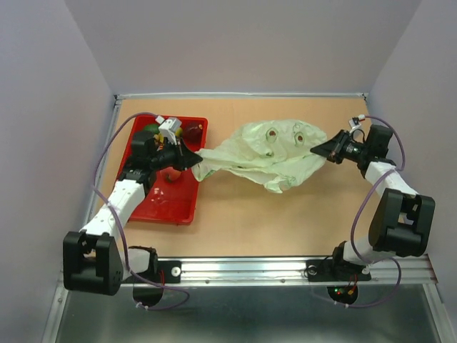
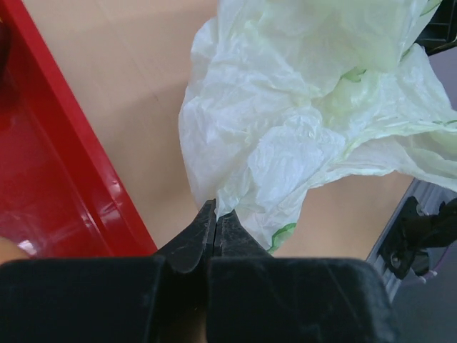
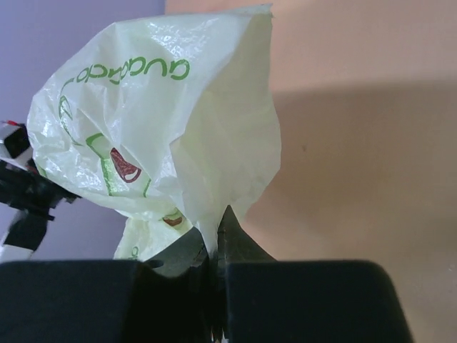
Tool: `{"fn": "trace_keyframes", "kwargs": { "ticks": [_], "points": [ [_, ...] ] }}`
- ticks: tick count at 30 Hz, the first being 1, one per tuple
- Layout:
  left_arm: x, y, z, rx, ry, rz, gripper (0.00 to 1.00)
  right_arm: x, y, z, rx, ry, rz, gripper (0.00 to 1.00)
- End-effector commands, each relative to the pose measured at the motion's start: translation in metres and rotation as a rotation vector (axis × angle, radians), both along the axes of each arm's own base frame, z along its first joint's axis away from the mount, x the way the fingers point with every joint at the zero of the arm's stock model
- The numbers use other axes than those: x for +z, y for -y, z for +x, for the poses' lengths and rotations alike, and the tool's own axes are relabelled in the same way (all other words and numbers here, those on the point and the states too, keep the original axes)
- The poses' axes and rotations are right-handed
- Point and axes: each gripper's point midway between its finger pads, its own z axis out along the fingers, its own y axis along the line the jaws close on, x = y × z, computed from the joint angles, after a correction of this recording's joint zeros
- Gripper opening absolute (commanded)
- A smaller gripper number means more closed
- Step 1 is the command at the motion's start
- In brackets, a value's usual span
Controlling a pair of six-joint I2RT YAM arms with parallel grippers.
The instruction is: Place the fake fruits into the plastic bag and tie a complex knot
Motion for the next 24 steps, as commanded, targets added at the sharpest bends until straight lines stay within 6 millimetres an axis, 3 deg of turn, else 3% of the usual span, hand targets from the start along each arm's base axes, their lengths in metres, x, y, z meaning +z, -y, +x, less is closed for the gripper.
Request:
{"fn": "trace_keyframes", "kwargs": {
  "ticks": [1,3,4,6,8,11,13,15,16,18,24],
  "points": [
    [0.017,0.041,-0.003,-0.143,0.025,-0.016,0.0,-0.033,0.007,-0.014,0.029,0.02,-0.162,0.15],
    [0.013,0.057,0.001,-0.165,-0.005,-0.014,0.0,-0.037,0.014,-0.011,0.04,0.067,-0.258,0.45],
    [0.012,0.063,0.001,-0.171,-0.02,-0.017,0.0,-0.04,0.015,-0.015,0.053,0.053,-0.279,0.78],
    [0.006,0.08,0.001,-0.193,-0.086,-0.038,0.0,-0.031,0.023,-0.013,0.089,0.109,-0.386,0.91],
    [0.003,0.087,0.003,-0.202,-0.133,-0.061,0.0,-0.022,0.034,-0.009,0.084,0.169,-0.503,0.93],
    [0.005,0.096,0.009,-0.219,-0.205,-0.104,0.0,0.011,0.047,-0.007,0.104,0.363,-0.734,0.92],
    [0.011,0.099,0.008,-0.232,-0.229,-0.133,0.0,0.03,0.029,-0.016,0.157,0.468,-0.81,0.86],
    [0.013,0.103,0.006,-0.247,-0.24,-0.152,0.0,0.033,0.023,-0.019,0.185,0.536,-0.942,0.81],
    [0.015,0.104,0.006,-0.245,-0.248,-0.158,0.0,0.035,0.009,-0.021,0.218,0.577,-0.982,0.79],
    [0.015,0.104,0.006,-0.242,-0.254,-0.159,0.0,0.04,0.017,-0.015,0.16,0.571,-1.059,0.79],
    [0.015,0.101,0.0,-0.245,-0.251,-0.145,0.0,0.046,0.063,0.009,-0.015,0.43,-1.219,1.0]
  ]
}}
